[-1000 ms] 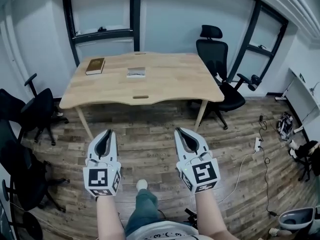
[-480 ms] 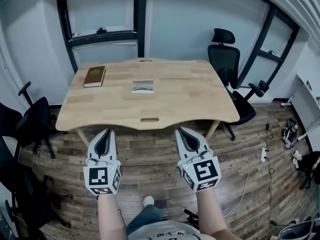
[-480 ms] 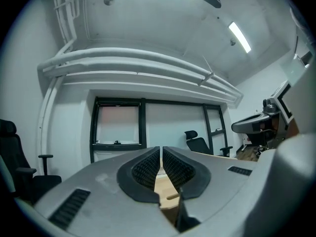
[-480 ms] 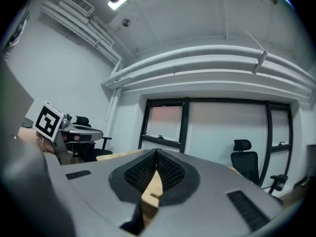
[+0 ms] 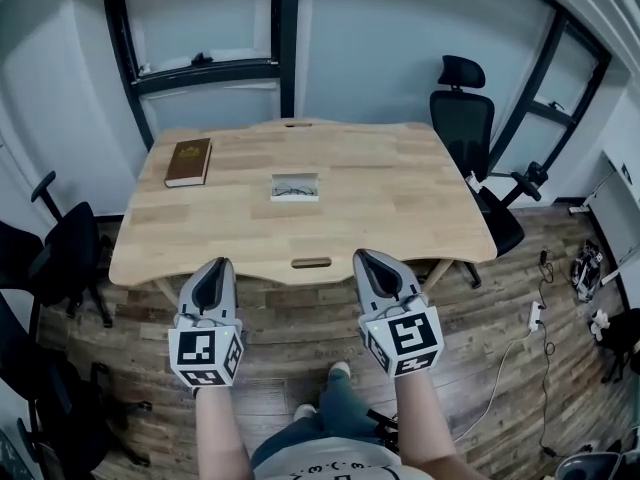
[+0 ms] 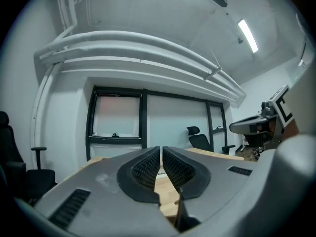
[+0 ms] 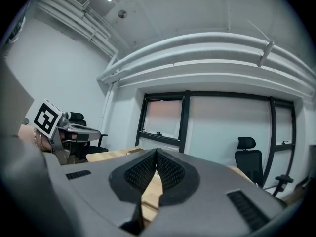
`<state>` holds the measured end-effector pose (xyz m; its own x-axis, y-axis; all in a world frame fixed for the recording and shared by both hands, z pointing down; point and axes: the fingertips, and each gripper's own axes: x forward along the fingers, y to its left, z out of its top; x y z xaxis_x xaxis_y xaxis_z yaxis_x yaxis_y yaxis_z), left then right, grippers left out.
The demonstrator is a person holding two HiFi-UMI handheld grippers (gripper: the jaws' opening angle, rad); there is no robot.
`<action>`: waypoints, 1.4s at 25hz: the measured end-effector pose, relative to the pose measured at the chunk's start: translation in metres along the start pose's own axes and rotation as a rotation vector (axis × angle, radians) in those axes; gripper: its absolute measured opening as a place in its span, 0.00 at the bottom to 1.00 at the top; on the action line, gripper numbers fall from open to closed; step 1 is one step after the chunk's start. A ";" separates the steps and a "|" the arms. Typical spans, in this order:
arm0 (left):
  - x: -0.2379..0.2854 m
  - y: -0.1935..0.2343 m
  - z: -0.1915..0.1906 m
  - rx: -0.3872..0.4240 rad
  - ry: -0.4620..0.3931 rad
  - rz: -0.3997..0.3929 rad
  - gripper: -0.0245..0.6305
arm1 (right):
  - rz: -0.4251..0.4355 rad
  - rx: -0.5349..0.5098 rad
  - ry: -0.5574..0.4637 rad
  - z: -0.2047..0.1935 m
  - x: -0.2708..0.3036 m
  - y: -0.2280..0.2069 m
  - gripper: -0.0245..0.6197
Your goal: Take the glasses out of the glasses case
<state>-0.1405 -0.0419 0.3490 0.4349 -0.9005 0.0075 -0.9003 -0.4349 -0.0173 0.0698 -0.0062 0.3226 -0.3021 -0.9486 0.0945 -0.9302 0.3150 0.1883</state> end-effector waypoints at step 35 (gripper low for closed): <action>0.315 0.106 -0.074 0.006 0.201 0.117 0.08 | 0.268 -0.022 0.246 -0.101 0.351 -0.129 0.12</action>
<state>-0.1006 -0.3720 0.4238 0.3141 -0.9272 0.2041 -0.9441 -0.3278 -0.0362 0.1046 -0.3765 0.4305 -0.4730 -0.7971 0.3753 -0.8192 0.5547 0.1456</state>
